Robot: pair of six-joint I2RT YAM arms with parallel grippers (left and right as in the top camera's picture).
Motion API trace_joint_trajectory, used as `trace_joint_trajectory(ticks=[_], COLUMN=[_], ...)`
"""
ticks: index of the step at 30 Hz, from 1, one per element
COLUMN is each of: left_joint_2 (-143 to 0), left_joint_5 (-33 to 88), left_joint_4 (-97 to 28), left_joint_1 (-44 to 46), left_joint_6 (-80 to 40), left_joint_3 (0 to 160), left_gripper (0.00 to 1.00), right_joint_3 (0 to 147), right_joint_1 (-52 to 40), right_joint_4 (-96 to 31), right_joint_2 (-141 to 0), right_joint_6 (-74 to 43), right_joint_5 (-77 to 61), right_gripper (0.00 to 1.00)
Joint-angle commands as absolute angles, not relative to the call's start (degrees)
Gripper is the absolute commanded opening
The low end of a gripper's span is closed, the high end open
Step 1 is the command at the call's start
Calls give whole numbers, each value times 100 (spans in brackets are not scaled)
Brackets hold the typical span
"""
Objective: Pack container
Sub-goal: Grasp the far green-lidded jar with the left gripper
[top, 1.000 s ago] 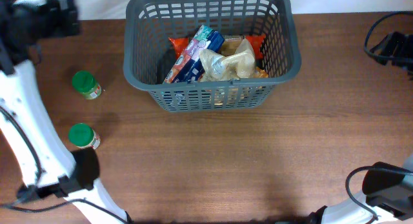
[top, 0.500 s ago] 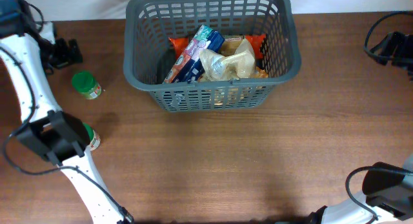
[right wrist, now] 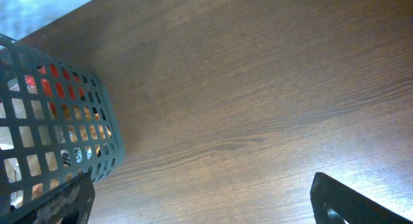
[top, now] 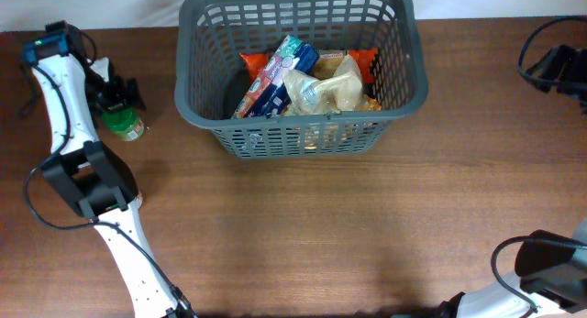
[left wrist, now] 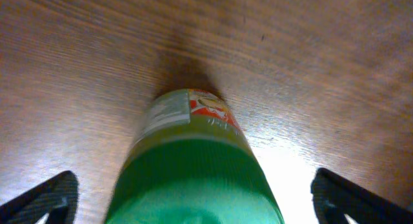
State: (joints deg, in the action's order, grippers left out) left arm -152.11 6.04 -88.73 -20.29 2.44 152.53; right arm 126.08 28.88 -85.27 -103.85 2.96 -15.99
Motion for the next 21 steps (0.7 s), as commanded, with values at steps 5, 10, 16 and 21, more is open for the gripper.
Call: trace_joint_trajectory(ticks=[5,10,16,21], left_joint_2=[-15539,-15633,-15644,-15644], left_joint_5=[558,390,381,386], left_joint_4=[-9052,-9052,-9056,-9076], left_joint_1=[-2012,-2012,-2012,-2012], left_joint_6=[325,325,327,325], left_joint_3=[15259,15259,15259,15259], left_gripper=[89,89,72,64], right_joint_3=[12578,12578,12578,12578], right_joint_1=[2891,2891,2891,2891], right_joint_4=[-8510,-8510,-8510,-8510], right_joint_2=[-10335,-10335,-10335,-10335], right_joint_6=[248,248,248,248], right_joint_5=[-1649,-1649,-1649,-1649], right_gripper=[99,99,99,99])
